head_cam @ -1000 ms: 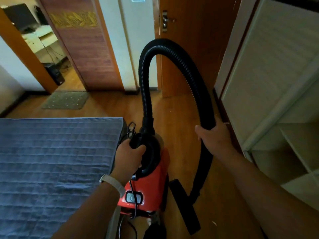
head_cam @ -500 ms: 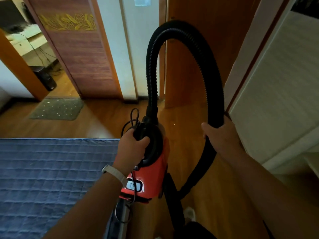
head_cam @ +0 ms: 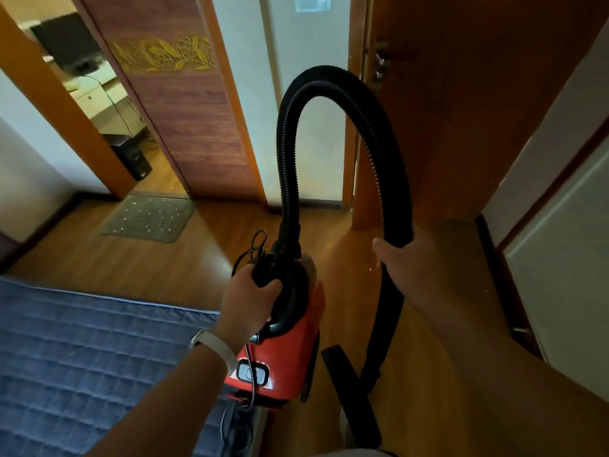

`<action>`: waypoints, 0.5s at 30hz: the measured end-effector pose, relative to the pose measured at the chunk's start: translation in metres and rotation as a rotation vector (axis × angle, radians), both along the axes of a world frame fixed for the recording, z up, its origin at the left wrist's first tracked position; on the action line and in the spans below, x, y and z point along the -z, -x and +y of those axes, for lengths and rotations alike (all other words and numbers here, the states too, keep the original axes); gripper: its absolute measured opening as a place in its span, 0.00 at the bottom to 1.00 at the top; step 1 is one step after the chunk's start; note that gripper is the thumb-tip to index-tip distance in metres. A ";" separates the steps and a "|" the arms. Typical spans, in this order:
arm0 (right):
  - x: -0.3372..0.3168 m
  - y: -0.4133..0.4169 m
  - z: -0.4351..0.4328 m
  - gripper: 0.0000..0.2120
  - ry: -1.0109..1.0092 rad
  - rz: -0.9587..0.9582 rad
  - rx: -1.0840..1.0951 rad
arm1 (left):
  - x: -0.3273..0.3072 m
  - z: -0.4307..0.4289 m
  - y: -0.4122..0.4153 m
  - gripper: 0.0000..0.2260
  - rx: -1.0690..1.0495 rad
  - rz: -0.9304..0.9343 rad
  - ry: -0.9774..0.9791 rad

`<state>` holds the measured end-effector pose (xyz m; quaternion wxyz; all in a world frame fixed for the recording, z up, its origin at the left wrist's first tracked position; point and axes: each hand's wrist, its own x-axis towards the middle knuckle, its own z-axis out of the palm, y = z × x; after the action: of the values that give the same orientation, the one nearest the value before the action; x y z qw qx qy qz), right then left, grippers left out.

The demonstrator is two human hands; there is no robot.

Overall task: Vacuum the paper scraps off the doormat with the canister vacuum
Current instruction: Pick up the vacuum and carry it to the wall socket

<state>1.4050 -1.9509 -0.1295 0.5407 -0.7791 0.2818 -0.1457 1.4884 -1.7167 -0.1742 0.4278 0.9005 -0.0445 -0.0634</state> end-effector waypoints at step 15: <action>0.010 -0.249 -0.057 0.06 0.038 0.042 -0.189 | 0.012 -0.048 -0.218 0.07 -0.180 0.011 0.015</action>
<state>1.6539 -2.0083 -0.1391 0.5311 -0.8152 0.2156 -0.0828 1.7065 -1.7649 -0.1866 0.4389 0.8972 0.0387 -0.0294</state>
